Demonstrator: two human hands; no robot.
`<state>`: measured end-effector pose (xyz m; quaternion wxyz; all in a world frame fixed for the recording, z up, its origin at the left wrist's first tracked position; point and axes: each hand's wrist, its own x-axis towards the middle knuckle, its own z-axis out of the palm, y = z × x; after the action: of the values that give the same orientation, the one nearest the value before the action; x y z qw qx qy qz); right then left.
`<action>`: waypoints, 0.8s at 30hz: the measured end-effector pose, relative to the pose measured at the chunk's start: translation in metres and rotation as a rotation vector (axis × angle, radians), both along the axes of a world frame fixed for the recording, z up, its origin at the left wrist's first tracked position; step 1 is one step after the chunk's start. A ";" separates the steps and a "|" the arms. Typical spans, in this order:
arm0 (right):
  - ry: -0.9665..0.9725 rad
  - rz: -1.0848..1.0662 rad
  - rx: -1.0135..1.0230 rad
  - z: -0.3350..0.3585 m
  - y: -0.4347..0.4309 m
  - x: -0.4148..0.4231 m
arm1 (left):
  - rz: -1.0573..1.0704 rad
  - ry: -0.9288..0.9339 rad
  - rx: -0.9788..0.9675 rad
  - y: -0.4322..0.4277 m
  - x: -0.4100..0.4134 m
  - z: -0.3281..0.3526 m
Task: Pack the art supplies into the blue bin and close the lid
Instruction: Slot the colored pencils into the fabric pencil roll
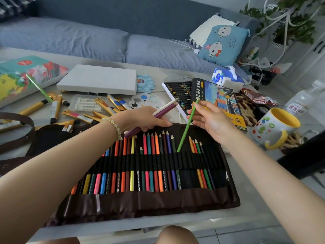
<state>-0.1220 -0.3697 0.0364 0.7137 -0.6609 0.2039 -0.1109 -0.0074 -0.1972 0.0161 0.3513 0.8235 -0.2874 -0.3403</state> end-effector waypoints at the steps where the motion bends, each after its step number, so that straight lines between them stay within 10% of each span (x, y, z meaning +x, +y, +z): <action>1: 0.001 0.011 -0.009 0.002 0.001 0.000 | 0.012 0.009 -0.016 0.000 0.001 0.000; 16: 0.282 0.238 -0.360 0.001 0.017 0.018 | 0.087 0.028 -0.077 0.001 0.000 0.004; 24: 0.318 0.282 -0.203 0.005 0.017 0.018 | 0.091 0.042 -0.055 0.001 0.002 0.003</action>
<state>-0.1036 -0.3528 0.0414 0.6108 -0.7605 0.2072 0.0754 -0.0051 -0.1963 0.0190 0.3949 0.8185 -0.2512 -0.3333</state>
